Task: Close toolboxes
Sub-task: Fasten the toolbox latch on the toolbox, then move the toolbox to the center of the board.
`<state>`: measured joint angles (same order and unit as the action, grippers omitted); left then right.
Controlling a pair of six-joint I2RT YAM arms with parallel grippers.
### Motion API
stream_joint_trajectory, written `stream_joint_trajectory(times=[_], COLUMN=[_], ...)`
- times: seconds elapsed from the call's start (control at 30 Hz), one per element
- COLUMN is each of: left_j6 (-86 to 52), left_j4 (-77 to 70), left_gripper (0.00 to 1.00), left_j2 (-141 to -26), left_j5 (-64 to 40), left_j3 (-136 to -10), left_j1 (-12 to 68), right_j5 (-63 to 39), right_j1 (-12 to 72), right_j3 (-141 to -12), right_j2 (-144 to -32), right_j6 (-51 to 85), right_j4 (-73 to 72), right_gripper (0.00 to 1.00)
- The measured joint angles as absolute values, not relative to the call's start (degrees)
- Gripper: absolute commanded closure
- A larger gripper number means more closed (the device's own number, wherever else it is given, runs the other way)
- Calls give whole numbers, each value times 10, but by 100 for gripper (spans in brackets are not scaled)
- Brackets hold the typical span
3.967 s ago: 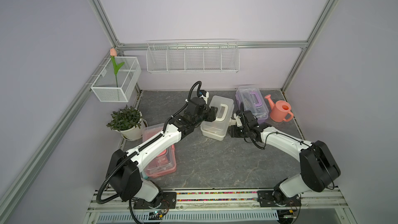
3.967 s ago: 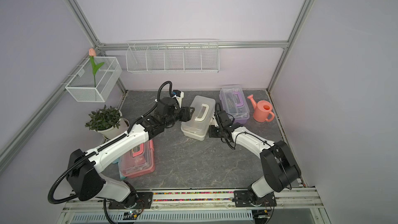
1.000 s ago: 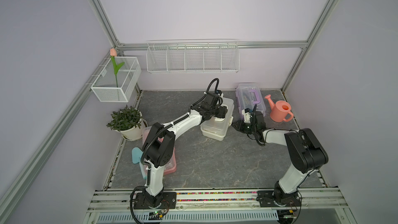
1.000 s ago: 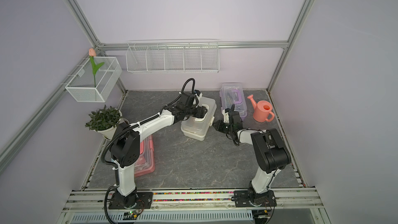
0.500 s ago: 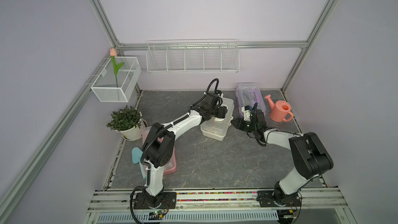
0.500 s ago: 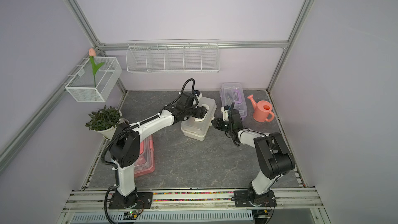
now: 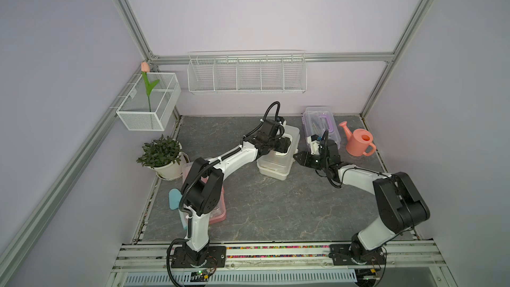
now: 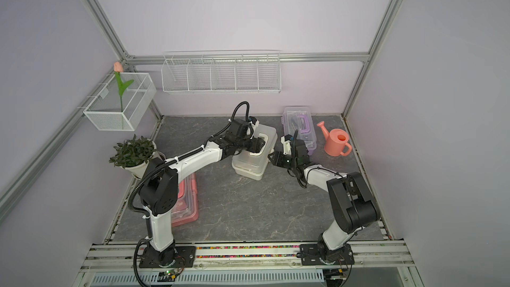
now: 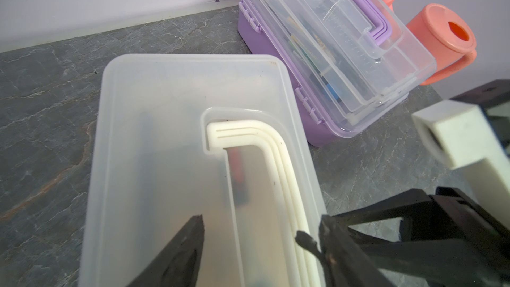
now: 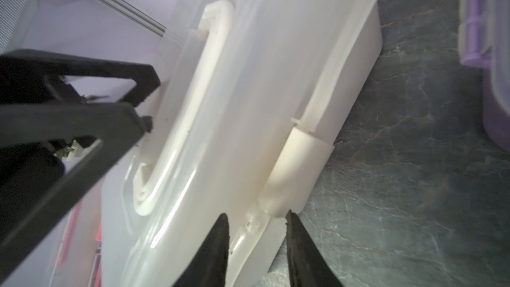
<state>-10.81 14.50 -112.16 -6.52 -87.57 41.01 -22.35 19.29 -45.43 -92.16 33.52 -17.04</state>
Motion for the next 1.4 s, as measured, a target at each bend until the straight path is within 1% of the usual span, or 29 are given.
stream_joint_trajectory(times=[0.27,0.5,0.7,0.8,0.93,1.1,1.23,1.3,1.4], left_j6=[-82,-72,-81,-88,-92,-84,-70,-62,-52], left_j4=[133,133,180,237,291,340,384,396,408], left_gripper=[34,33,25,23,23,23,23,21,15], left_j2=[-1072,-1042,-1028,-1046,-1113,-1227,-1331,-1371,-1417], left_j5=[-80,-74,-59,-47,-28,-23,-19,-19,-25], left_j3=[-808,-773,-787,-834,-938,-1106,-1269,-1331,-1404], left_j1=[409,410,409,407,401,397,397,397,397], right_j5=[-232,-212,-179,-162,-146,-139,-134,-131,-128], right_j1=[189,183,183,182,181,181,181,181,181], right_j3=[-451,-445,-402,-399,-399,-399,-393,-383,-371], right_j2=[-895,-859,-858,-861,-867,-870,-864,-853,-832], right_j6=[310,237,176,152,141,141,144,145,146], right_j4=[-147,-105,-104,-106,-110,-110,-112,-112,-112], right_gripper=[51,44,41,41,41,41,41,41,41])
